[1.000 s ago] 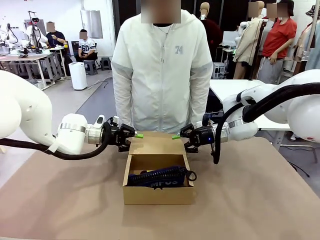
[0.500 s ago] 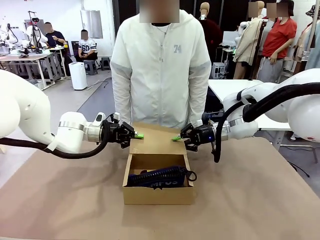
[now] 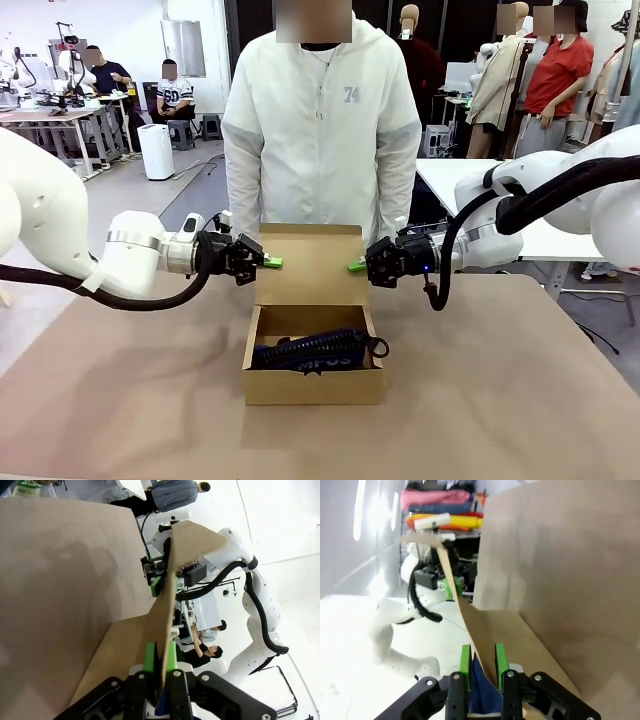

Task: Pack the items into the box.
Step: Close the Mailer Box.

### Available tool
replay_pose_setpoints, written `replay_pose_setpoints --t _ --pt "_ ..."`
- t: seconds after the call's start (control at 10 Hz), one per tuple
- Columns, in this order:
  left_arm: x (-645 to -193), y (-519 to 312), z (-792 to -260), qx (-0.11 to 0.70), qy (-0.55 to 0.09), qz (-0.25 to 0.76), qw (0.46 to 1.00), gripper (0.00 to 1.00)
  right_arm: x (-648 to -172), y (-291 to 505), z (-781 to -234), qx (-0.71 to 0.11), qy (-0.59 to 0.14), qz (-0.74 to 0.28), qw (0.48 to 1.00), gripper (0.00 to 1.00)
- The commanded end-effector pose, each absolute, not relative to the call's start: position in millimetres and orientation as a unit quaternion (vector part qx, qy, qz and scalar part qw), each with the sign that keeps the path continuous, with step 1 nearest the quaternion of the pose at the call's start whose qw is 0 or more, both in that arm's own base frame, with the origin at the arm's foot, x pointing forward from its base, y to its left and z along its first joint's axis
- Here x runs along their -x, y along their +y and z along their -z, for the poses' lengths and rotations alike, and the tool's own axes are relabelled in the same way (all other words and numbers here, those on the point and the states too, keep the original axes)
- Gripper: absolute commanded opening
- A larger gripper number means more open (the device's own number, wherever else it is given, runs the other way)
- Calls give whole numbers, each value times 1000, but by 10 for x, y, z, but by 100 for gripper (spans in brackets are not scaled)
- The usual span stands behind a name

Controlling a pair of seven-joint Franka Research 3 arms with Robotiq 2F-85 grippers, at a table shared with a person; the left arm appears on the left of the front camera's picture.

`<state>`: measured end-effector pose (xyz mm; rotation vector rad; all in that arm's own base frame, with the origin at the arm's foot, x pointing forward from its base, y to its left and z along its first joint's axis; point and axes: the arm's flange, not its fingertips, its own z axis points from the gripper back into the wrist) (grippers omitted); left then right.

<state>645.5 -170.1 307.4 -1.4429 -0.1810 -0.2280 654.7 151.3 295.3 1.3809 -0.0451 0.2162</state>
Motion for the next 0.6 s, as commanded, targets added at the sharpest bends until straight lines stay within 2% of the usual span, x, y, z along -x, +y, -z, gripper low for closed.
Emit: replay_pose_setpoints --t 0.0,0.1,0.2,0.3,0.5 --pt "-6266 -1667 -3189 648 -120 123 742 12 -6260 1356 -2982 -636 -69 -184 747 28" --pt "-6202 -1674 -3243 641 -140 143 741 12 -6156 1351 -3002 -619 -109 -238 741 28" --pt "-6146 -1686 -3276 634 -148 169 740 12 -6124 1370 -3000 -614 -126 -248 739 28" --pt "-6361 -1685 -3209 648 -109 127 743 12 -6390 1396 -2992 -631 -72 -182 751 28" --pt "-6361 -1685 -3209 648 -109 127 743 12 -6390 1396 -2992 -631 -72 -182 751 28"
